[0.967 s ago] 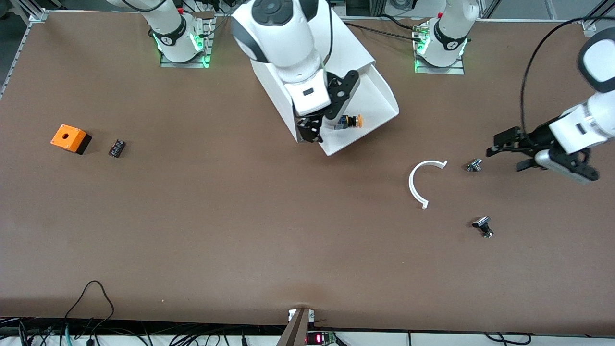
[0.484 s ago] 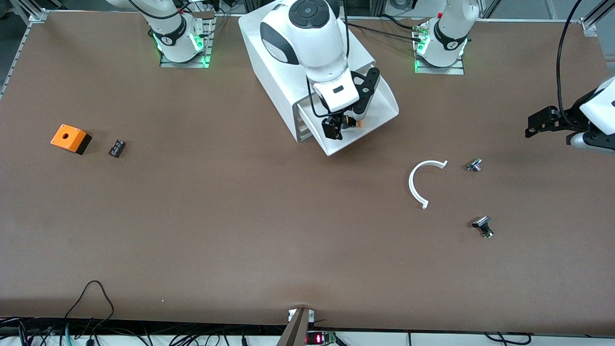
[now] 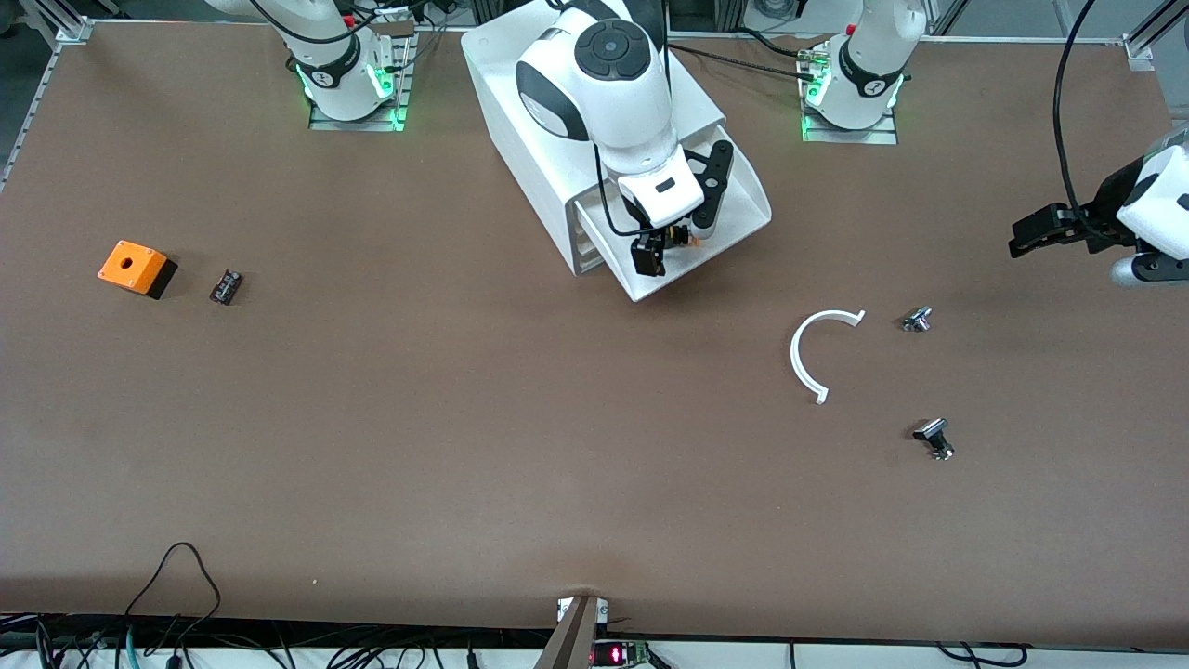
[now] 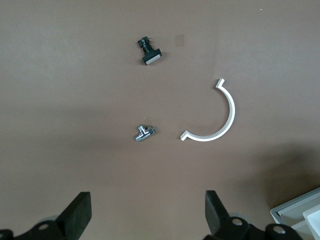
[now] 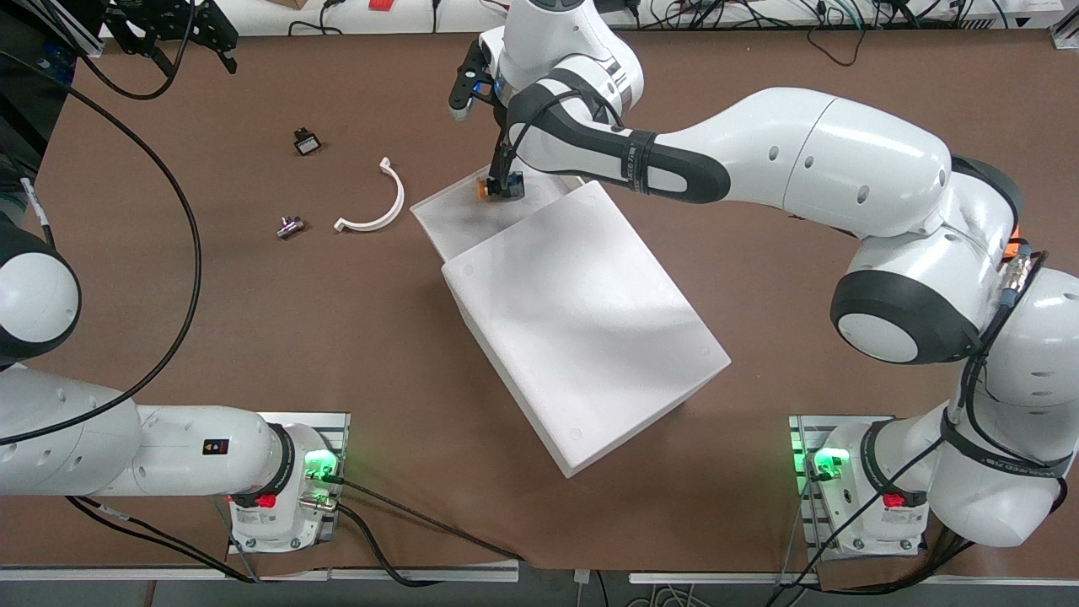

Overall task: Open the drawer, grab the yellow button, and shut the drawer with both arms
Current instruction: 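Release the handle with the left gripper while the right gripper lowers, then grasp the yellow-capped button in the drawer with the right gripper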

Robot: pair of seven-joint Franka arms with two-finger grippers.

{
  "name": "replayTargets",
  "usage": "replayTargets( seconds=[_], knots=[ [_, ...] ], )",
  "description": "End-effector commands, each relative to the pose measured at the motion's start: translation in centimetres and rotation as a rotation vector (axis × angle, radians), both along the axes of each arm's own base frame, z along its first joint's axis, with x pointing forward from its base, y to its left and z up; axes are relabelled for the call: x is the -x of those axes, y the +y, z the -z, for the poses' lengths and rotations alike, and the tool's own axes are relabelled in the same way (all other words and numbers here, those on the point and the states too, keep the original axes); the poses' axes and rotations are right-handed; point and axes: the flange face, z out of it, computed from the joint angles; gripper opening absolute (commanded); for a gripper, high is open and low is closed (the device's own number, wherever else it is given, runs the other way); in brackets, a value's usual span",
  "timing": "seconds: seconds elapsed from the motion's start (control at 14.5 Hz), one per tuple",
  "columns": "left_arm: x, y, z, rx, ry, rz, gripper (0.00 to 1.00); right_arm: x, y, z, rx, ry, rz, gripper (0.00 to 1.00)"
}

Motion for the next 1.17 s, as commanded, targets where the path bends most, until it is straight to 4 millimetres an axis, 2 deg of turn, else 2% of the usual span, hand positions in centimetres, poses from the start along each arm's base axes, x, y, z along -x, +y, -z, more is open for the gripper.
replayTargets(
  seconds=[0.0, 0.14, 0.55, 1.11],
  knots=[
    [1.0, -0.6, -0.6, -0.029, 0.002, -0.006, 1.00, 0.0, 0.0, 0.5, 0.012, 0.000, -0.018, 1.00],
    [1.2, -0.6, -0.9, -0.020, -0.001, -0.010, 1.00, 0.2, -0.1, 1.4, 0.025, 0.014, -0.018, 1.00],
    [1.1, -0.6, -0.8, -0.018, 0.002, -0.010, 1.00, 1.2, 0.5, 1.5, 0.037, 0.018, -0.044, 1.00],
    [1.1, -0.6, -0.8, -0.021, 0.002, -0.008, 1.00, 1.8, 0.8, 0.2, 0.022, 0.007, -0.057, 1.00]
  ],
)
